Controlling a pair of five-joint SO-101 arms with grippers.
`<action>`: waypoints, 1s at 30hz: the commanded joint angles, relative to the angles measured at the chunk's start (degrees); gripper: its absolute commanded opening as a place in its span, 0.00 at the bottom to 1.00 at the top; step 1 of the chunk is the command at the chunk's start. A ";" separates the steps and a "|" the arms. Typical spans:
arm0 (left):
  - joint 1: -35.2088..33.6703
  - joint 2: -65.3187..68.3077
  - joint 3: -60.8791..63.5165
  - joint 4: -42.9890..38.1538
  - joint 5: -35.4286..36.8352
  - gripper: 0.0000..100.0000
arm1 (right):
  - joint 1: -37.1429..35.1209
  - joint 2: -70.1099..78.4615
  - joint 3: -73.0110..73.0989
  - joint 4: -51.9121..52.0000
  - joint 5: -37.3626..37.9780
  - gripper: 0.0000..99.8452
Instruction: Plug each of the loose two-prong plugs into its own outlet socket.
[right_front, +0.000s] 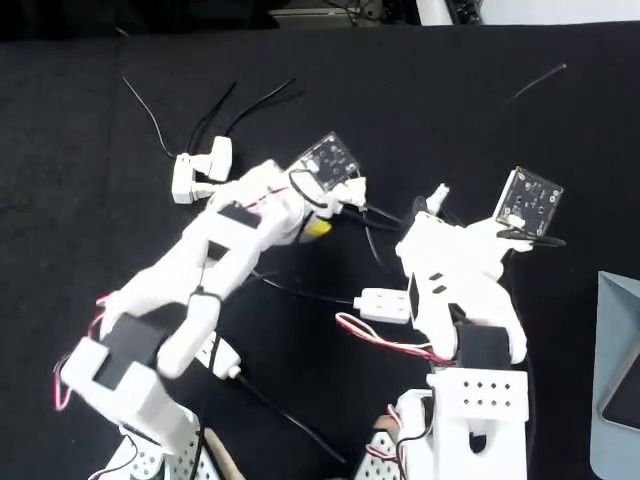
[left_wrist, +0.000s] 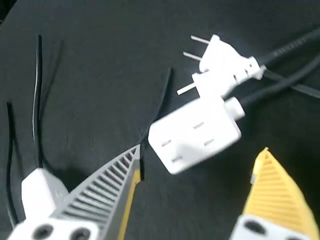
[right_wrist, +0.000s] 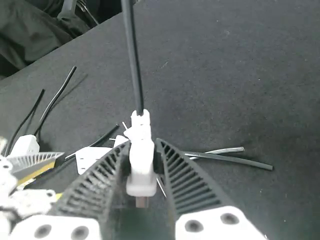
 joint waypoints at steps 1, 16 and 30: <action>0.75 3.87 -7.78 -2.90 -0.70 0.34 | 0.18 -0.92 -0.31 -1.23 -0.62 0.01; 1.71 18.29 -17.27 -3.25 -11.52 0.21 | 0.18 -0.92 -0.22 -1.14 -0.44 0.01; 3.30 2.20 -0.48 -2.81 -11.60 0.07 | 0.18 -0.92 -0.22 -1.14 -0.26 0.01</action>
